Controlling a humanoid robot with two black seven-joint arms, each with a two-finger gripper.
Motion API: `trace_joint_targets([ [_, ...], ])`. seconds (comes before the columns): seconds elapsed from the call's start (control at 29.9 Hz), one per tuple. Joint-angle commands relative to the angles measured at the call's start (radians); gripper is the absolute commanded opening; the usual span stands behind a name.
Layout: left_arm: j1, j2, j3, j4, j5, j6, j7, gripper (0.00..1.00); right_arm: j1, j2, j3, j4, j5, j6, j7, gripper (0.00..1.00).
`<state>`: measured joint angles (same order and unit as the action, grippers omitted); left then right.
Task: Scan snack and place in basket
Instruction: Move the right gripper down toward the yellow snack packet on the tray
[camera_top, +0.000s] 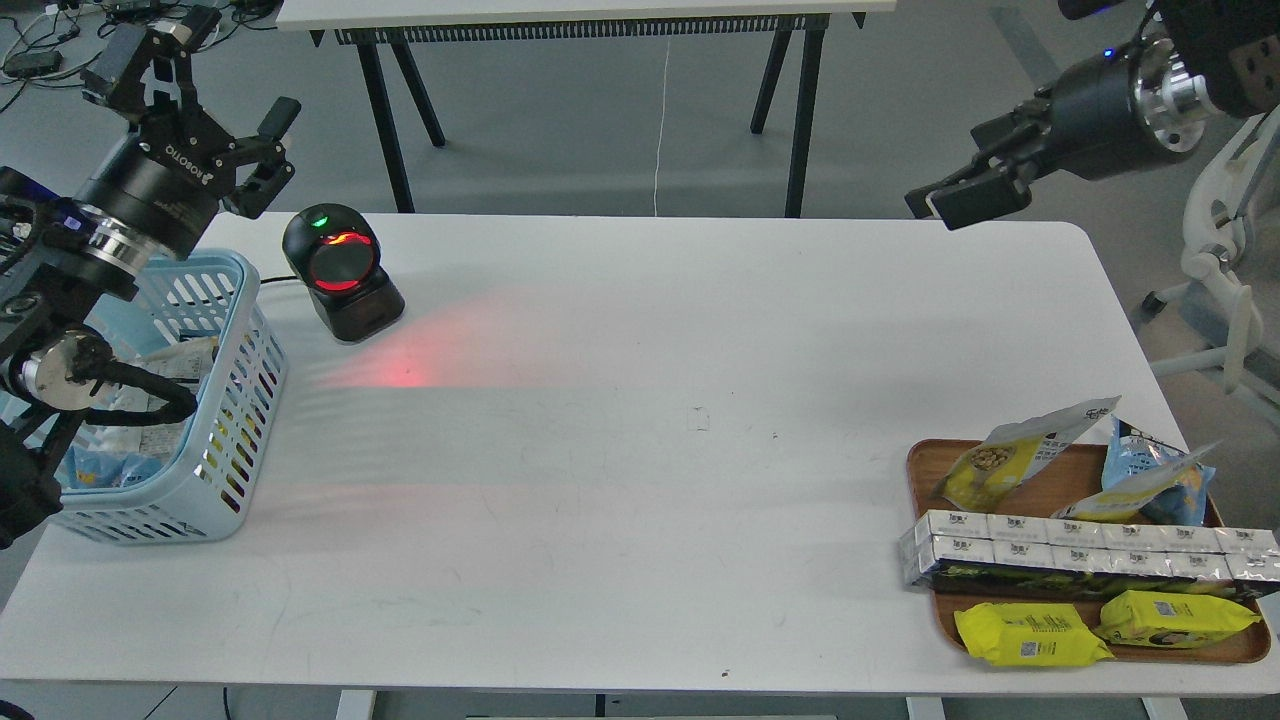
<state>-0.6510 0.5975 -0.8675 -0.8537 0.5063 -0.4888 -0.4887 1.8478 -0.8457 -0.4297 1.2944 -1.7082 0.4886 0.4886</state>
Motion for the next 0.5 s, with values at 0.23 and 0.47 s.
trace_joint_targets([
  [0.23, 0.005, -0.001, 0.001, 0.001, 0.001, 0.000, 0.000, 1.00, -0.050, -0.326, 0.000, 0.384, -0.445, 0.000, 0.000, 0.99],
  [0.47, 0.005, -0.002, 0.001, 0.005, 0.001, 0.000, 0.000, 1.00, -0.153, -0.348, 0.002, 0.382, -0.473, 0.000, 0.000, 0.99],
])
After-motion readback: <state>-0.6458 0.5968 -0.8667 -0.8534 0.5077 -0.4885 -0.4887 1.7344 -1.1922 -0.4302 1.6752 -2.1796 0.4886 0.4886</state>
